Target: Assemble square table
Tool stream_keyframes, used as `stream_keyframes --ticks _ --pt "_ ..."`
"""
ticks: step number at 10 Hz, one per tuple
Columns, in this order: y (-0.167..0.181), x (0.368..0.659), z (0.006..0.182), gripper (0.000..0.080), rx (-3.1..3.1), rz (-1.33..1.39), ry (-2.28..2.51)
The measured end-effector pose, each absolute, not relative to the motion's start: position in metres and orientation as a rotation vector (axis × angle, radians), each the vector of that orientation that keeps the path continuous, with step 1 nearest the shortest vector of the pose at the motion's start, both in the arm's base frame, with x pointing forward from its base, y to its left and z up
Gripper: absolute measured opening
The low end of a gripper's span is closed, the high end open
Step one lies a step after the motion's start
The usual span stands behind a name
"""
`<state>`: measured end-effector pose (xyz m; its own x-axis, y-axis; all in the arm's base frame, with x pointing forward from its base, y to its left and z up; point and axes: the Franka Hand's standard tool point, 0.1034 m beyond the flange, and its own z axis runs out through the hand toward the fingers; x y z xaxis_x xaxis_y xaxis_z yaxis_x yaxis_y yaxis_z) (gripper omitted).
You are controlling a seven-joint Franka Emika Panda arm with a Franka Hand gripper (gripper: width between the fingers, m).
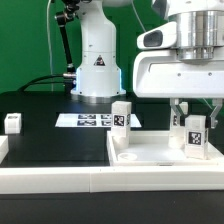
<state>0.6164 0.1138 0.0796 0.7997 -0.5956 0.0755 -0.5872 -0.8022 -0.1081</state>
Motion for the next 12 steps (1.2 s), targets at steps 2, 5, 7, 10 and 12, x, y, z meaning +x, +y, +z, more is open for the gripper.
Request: stream_keyframes --ticks 2,5,7,10,12 --pt "0.1135 0.6163 0.0795 0.0288 -2.833 -0.153 1.136" --pt "0.114 0.6156 0.0789 0.029 -2.7 -0.141 1.405" --pt "0.1168 0.6133 0.0785 0.029 -2.52 -0.14 1.674" --pt "0.118 0.6132 0.0783 0.029 -2.184 -0.107 2.031" --pt "0.1207 0.6133 0.0785 0.029 -1.995 -0.081 2.202"
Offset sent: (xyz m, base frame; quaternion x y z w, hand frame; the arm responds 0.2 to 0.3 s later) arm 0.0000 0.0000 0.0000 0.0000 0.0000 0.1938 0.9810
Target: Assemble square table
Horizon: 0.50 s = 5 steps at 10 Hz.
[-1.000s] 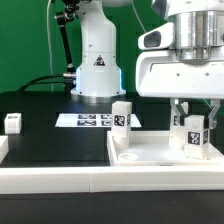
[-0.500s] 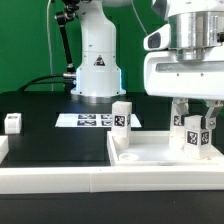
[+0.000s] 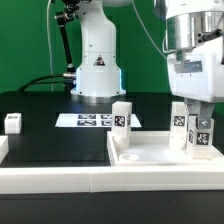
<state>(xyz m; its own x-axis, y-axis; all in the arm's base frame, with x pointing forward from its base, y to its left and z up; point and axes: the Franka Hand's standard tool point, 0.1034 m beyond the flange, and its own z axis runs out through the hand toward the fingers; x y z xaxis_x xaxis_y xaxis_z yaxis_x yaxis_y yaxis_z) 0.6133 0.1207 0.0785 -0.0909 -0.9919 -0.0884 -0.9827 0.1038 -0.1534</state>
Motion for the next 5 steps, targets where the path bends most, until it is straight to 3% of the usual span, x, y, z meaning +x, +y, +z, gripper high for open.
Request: stream_keyframes --ticks 4,5 --pt "0.1214 0.614 0.0786 0.029 -1.774 -0.053 2.367" --pt "0.1219 0.6137 0.078 0.0352 -1.778 -0.052 2.366"
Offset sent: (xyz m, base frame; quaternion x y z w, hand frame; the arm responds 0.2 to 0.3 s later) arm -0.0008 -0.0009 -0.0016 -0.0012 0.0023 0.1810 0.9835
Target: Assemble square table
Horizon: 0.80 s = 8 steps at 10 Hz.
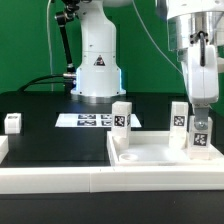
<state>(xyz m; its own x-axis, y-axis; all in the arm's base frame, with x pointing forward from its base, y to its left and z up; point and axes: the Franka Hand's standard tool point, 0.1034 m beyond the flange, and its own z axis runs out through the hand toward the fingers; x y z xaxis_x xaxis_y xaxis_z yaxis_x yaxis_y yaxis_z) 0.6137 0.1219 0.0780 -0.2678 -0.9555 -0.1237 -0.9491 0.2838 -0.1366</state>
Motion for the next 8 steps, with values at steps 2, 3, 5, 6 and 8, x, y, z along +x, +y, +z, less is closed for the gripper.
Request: stream_keyframes --ticks 2,3,5,6,8 --pt "0.1221 0.6134 0.0775 0.0489 -1.842 -0.059 2.318" --pt "0.1223 0.613 0.0774 0.0613 -1.902 -0.062 2.275" --pt "0.1246 0.6121 0.0776 0.0638 -2.132 -0.077 2.087" --pt "0.1266 0.6116 0.0773 0.0648 -2.233 -0.088 1.983" --pt "0.1287 0.6113 0.0763 0.0649 -2.422 -0.114 1.762"
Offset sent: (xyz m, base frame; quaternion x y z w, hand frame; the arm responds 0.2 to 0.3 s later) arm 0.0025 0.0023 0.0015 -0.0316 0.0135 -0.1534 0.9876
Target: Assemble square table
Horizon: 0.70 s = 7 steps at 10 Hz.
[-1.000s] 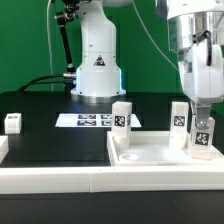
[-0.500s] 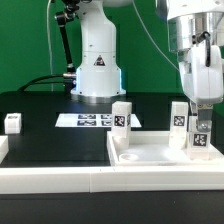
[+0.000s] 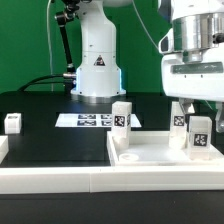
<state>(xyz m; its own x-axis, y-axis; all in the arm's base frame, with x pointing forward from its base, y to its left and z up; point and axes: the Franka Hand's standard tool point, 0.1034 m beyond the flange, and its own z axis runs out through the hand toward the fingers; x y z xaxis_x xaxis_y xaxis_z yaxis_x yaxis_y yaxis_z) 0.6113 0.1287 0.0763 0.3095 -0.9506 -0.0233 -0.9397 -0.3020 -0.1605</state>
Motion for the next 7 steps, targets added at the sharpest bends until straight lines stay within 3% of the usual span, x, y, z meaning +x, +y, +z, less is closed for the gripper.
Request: stream_keyframes --ticks 7 --pt "0.1266 0.6124 0.0752 0.0649 -2.857 -0.191 1.043"
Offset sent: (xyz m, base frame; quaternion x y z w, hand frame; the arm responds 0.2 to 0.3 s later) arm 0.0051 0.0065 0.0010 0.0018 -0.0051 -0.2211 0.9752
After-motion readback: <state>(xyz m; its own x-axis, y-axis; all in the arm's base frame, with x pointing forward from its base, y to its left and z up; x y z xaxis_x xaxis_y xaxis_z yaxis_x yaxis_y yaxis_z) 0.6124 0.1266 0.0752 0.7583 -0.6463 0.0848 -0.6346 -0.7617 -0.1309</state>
